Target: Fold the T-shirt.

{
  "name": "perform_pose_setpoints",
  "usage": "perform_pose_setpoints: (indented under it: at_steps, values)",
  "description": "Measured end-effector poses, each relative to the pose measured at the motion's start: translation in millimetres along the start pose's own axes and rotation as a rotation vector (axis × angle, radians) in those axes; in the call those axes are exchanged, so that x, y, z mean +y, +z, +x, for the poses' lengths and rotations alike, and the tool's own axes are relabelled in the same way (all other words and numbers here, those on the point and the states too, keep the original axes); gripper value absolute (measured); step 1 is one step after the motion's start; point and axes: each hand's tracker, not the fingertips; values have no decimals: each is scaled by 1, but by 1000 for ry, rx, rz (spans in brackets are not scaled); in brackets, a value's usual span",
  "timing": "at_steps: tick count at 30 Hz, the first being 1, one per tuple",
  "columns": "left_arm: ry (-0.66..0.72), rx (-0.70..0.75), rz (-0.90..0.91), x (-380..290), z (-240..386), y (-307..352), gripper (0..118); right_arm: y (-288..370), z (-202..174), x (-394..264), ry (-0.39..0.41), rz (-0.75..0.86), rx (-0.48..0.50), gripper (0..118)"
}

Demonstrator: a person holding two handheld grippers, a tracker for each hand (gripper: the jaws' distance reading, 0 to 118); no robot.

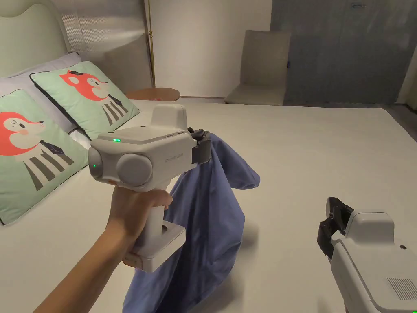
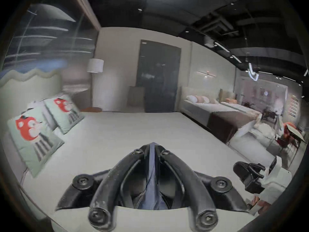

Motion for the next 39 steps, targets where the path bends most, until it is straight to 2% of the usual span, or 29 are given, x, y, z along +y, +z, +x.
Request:
perform_pose_setpoints:
  at_steps: [7,12,20,24,25,26,27,28,29,30,31,39]
  values:
    - [18,-163,-60,-26,60,-57,4,29,50,0,-3,2,-123,1]
    - [71,-249,-254,-87,73,-101,4,40,71,-5,-4,-13,-176,1]
    - [42,-127,-609,-209,71,-154,4,40,69,-13,-6,-51,-180,1]
    - [9,-89,-636,-231,69,-153,6,36,65,-15,-6,-65,-163,1]
    - [18,-87,-623,-230,67,-150,9,40,61,-14,-6,-68,-160,1]
    - [47,-93,-603,-223,70,-144,18,40,60,-14,-5,-69,-156,1]
    - [66,-99,-598,-217,70,-141,35,40,59,-14,-3,-69,-154,1]
    - [85,-110,-594,-211,69,-138,58,40,58,-13,-1,-70,-152,1]
    - [96,-114,-580,-203,68,-133,90,33,61,-17,2,-72,-151,1]
    - [100,-112,-558,-197,65,-131,106,30,62,-18,2,-71,-149,1]
    - [98,-100,-504,-188,63,-124,110,30,61,-17,2,-69,-146,1]
    - [-10,46,-79,-126,34,-49,108,43,39,13,12,-31,-133,1]
